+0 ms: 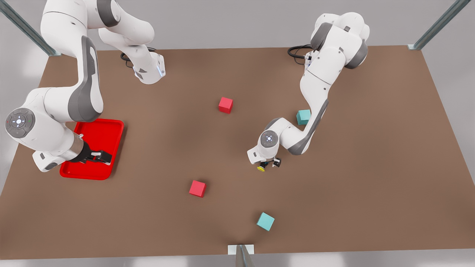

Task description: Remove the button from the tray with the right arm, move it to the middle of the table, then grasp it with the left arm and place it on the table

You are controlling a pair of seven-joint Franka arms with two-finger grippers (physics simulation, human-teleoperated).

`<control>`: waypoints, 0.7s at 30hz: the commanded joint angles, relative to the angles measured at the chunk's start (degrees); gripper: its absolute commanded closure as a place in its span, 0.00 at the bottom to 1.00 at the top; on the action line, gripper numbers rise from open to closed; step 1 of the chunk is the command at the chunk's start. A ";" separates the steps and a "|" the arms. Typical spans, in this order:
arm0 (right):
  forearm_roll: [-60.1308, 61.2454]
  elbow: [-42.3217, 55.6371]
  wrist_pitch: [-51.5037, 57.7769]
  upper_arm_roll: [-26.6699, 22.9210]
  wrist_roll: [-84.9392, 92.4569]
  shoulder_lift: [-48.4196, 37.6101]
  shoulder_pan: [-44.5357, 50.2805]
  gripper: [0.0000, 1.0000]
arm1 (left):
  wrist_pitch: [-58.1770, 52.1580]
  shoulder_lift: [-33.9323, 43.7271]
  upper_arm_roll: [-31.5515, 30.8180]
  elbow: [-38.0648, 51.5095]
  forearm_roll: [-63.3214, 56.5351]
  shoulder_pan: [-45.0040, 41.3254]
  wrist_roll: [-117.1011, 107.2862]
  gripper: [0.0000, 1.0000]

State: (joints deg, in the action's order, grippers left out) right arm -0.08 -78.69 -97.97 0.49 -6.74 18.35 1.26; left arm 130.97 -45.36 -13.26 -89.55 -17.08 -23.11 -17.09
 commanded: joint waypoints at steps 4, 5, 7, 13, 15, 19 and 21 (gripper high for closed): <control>-0.01 0.03 -0.03 -0.05 0.23 -0.07 -0.03 0.00 | -0.02 -1.05 -0.01 0.08 -0.32 -0.10 3.74 0.00; -0.01 0.03 -0.03 -0.05 0.23 -0.07 -0.03 0.00 | 0.25 -1.31 -0.01 0.16 -0.32 -0.10 3.65 0.00; -0.01 0.03 -0.03 -0.05 0.23 -0.07 -0.03 0.00 | 0.42 -2.02 -0.01 0.16 -0.14 -0.10 3.65 0.00; -0.01 0.03 -0.03 -0.05 -0.21 -0.07 0.06 0.00 | 0.25 -2.02 -0.10 1.31 0.03 -0.36 3.56 0.00; 0.08 -0.06 -0.73 -0.05 -0.21 -0.07 0.06 0.00 | 0.34 -2.02 -0.10 1.31 -0.06 -0.53 2.95 0.07; -0.01 0.03 -0.91 -0.14 -0.21 0.46 -0.11 0.00 | 0.16 -2.02 -0.10 1.31 0.38 -0.62 2.68 0.45; 0.08 0.03 -1.26 -0.05 0.06 0.46 -0.64 0.00 | 0.16 -2.10 -0.10 1.31 0.56 -0.62 2.50 0.56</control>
State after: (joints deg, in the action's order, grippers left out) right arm -0.08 -78.69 -98.71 0.44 -6.81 18.91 0.62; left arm 131.15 -47.58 -13.35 -88.27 -16.81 -23.73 -14.90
